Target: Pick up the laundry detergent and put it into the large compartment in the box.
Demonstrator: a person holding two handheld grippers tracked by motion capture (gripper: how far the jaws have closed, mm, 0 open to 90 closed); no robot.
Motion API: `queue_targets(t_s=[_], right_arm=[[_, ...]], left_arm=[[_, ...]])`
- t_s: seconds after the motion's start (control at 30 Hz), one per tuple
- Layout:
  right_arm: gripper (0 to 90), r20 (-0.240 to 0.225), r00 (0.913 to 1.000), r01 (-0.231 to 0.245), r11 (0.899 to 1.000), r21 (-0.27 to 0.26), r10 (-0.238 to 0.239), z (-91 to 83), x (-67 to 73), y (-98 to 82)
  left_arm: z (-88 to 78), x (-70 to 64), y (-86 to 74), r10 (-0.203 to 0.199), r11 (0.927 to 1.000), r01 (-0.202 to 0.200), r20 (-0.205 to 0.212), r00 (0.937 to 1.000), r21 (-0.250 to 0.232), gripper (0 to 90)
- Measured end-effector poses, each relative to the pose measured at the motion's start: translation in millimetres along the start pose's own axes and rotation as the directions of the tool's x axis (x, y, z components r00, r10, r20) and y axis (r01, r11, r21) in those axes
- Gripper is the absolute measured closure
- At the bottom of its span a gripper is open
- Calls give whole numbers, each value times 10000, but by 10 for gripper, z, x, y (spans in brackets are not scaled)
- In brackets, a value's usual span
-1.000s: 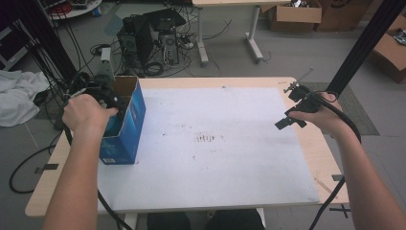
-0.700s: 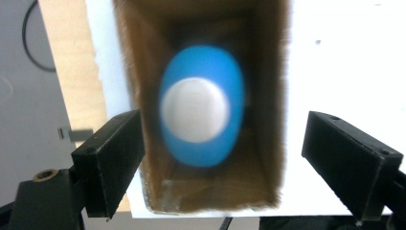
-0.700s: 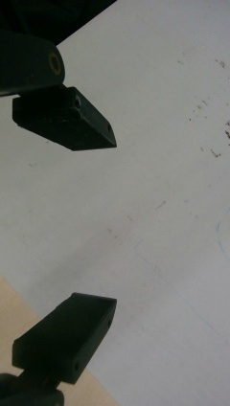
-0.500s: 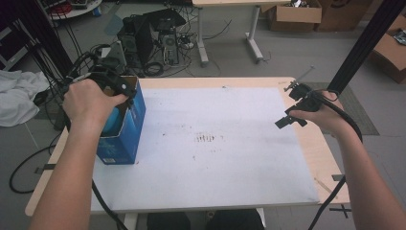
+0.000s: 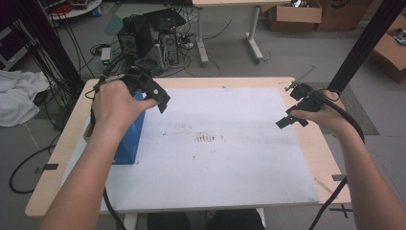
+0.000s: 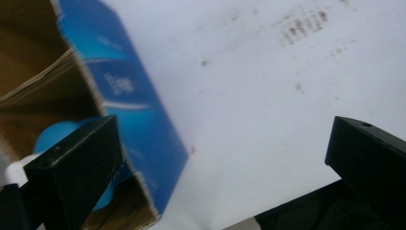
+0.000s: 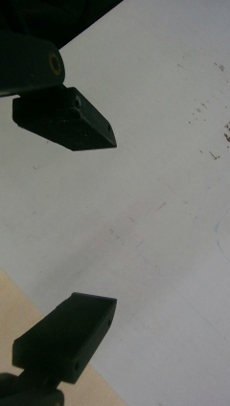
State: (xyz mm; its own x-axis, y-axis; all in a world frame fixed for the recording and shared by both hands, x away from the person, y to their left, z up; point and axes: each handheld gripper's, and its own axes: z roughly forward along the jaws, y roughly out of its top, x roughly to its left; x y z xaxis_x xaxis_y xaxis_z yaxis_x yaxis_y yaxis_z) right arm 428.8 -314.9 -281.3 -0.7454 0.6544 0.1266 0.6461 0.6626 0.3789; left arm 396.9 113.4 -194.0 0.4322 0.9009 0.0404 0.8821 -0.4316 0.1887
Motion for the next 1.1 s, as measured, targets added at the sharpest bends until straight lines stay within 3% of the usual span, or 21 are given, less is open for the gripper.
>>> queue_targets(t_s=[0.03,0.1,0.13,0.2,0.33,0.43,0.5,0.6,0.63,0.67,0.77,0.8,0.97,1.1], right_arm=[[208,-4,10000,-5,10000,2,5,0,1,-1],[208,-11,10000,-12,10000,-1,12,4,3,-3],[208,-11,10000,-12,10000,-1,12,4,3,-3],[208,-18,10000,-22,10000,25,22,12,12,-5],[207,6,10000,-30,10000,77,30,26,24,-7],[206,-4,10000,-34,9999,98,34,30,36,-7],[207,-13,10000,-51,9999,116,51,28,39,-5],[205,15,10000,-40,10000,78,40,22,45,-3],[205,15,10000,-40,10000,78,40,22,45,-3],[205,17,10000,-18,9999,105,18,21,47,-8],[205,31,10000,-36,9999,134,35,19,45,-14],[205,61,10000,-45,9999,103,45,13,44,-19],[205,59,10000,-69,9999,133,68,17,42,-20],[204,49,10000,-44,9999,154,44,22,47,-12]], left_arm=[[0,0,0,0,10000,0,0,10000,0,1],[37,-152,13,512,9987,-510,190,9985,-86,1],[37,-152,13,512,9987,-510,190,9985,-86,1],[104,-300,19,1029,9947,-1027,274,9943,-70,1],[188,-447,11,1479,9890,-1478,313,9885,-68,1],[322,-612,2,2163,9763,-2158,569,9747,-160,1],[350,-638,1,2249,9744,-2244,604,9725,-157,1],[509,-769,-8,2674,9635,-2677,692,9611,-44,1],[509,-769,-8,2674,9635,-2677,692,9611,-44,1],[570,-832,-16,2945,9554,-2954,658,9534,41,1],[613,-880,-22,3112,9500,-3123,701,9478,52,1],[638,-918,-32,3310,9434,-3316,763,9405,-50,1],[711,-1006,-57,3613,9322,-3620,673,9300,-21,1],[758,-1040,-63,3732,9274,-3740,674,9253,-20,1]])
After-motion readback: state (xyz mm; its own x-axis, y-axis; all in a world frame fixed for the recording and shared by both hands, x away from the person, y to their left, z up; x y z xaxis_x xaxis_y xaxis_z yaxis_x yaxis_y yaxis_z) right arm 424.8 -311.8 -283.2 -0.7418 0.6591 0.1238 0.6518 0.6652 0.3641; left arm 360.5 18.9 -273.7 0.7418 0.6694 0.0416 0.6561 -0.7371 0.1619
